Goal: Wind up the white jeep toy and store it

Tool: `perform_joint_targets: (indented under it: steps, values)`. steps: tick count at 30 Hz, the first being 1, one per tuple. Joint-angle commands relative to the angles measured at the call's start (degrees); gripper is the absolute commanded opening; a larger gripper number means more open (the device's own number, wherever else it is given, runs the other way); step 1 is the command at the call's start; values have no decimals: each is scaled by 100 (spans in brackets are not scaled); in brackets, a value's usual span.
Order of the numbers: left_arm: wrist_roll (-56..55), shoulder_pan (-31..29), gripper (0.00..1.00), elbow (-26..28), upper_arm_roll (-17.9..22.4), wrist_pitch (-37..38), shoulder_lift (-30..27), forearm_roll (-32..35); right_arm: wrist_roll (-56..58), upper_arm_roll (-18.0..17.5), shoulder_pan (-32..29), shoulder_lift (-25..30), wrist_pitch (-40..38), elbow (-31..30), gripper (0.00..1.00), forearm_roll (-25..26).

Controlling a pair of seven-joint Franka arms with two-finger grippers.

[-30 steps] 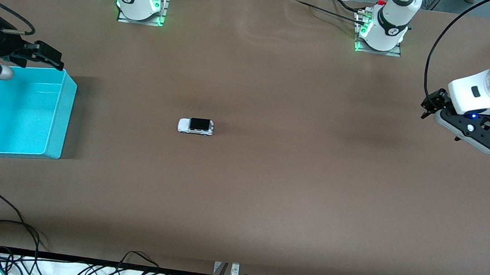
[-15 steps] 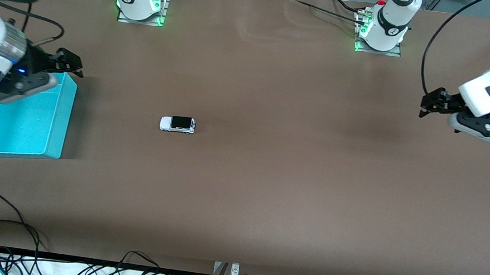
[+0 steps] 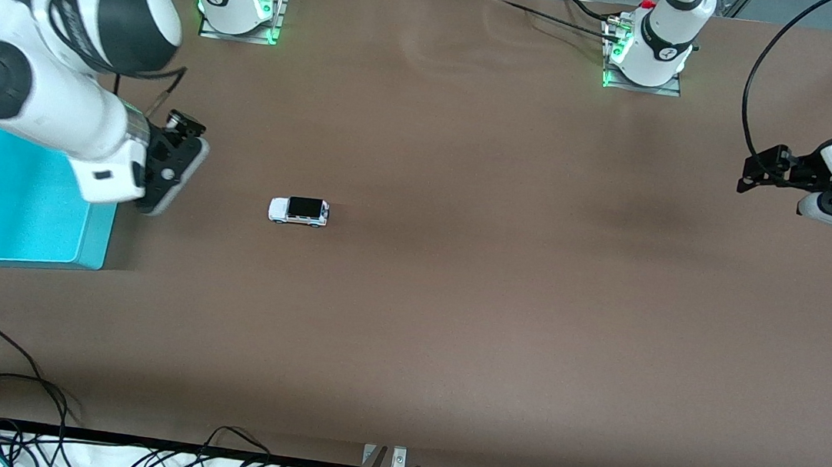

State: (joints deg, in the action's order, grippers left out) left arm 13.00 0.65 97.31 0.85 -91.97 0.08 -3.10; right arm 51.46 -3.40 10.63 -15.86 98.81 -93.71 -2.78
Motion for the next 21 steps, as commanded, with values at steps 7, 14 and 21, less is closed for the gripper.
perform_joint_targets:
  steps: [7, 14, 21]
  values:
    - [-52, -108, 100, -142, 99, 153, 54, -103, 970, -486, 141, -224, 1587, -937, 100, -109]
    - [-60, -223, 100, -458, 143, 433, 71, -112, 1577, -688, 193, -725, 2327, -1123, 100, -109]
    - [-60, -373, 100, -670, 152, 548, 71, -103, 1630, -723, 264, -1016, 2757, -1289, 100, -82]
